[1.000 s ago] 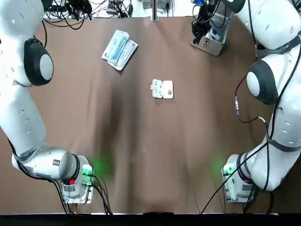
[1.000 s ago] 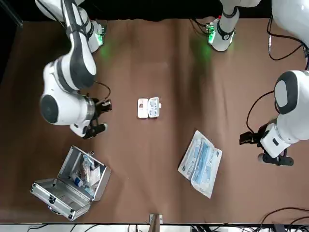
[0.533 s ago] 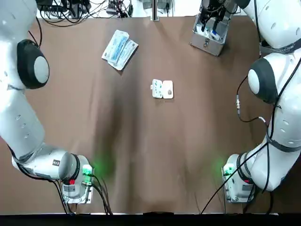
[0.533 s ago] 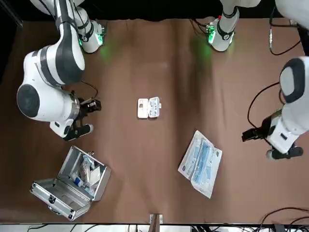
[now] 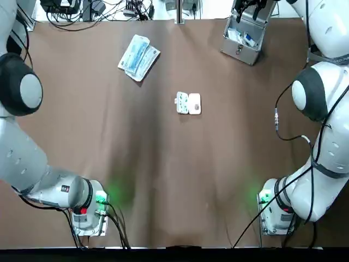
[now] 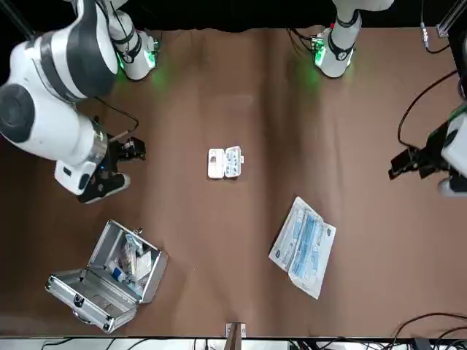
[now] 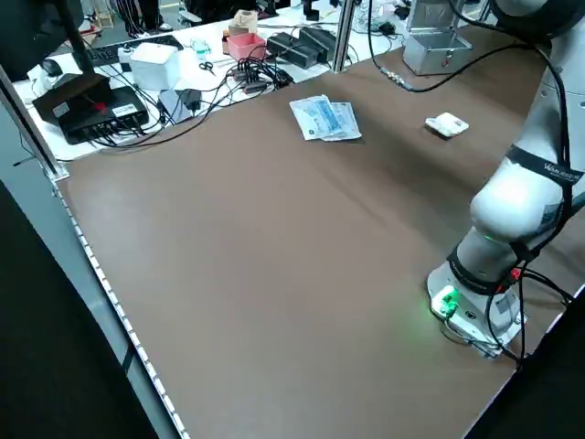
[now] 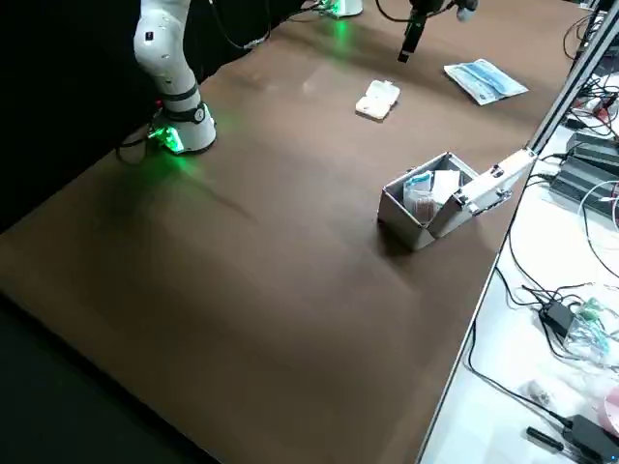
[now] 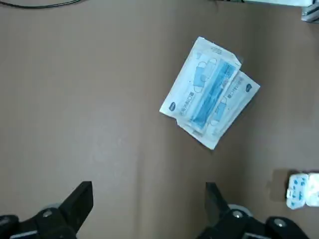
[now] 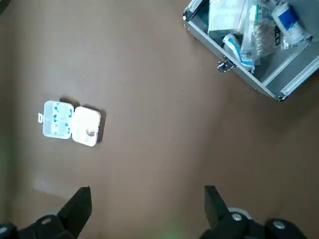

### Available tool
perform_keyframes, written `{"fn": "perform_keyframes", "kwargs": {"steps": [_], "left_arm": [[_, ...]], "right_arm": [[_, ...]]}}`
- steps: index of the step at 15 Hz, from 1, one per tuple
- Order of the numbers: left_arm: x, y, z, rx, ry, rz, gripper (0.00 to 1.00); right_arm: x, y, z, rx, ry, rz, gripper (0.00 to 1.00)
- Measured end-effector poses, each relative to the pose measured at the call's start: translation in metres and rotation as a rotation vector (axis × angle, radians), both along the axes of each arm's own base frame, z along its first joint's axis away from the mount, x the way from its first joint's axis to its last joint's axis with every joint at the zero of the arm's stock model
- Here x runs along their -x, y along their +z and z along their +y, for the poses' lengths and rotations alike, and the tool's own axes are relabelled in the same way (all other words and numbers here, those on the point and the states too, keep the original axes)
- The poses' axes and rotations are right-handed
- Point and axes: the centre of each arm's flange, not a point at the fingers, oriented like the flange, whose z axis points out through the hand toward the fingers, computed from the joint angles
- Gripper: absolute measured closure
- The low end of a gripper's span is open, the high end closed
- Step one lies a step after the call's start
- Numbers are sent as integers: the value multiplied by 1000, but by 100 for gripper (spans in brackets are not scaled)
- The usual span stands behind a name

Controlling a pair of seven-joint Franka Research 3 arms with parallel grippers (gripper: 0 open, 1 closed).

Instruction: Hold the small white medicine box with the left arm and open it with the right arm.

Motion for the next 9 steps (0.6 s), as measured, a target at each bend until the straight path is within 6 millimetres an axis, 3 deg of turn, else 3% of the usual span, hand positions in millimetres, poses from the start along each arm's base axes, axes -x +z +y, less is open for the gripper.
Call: {"fn": "perform_keyframes", "kwargs": {"steps": [3, 6, 9], "left_arm": [[10, 11, 4, -1, 1, 10, 0], [10, 3, 6, -2, 5, 29, 0], [9, 1, 13, -2, 19, 34, 0]], "right_arm": [[7, 25, -12, 17, -1, -40, 0], [14, 43, -23, 21, -8, -52, 0], [14, 53, -49, -4, -37, -50, 0]]}}
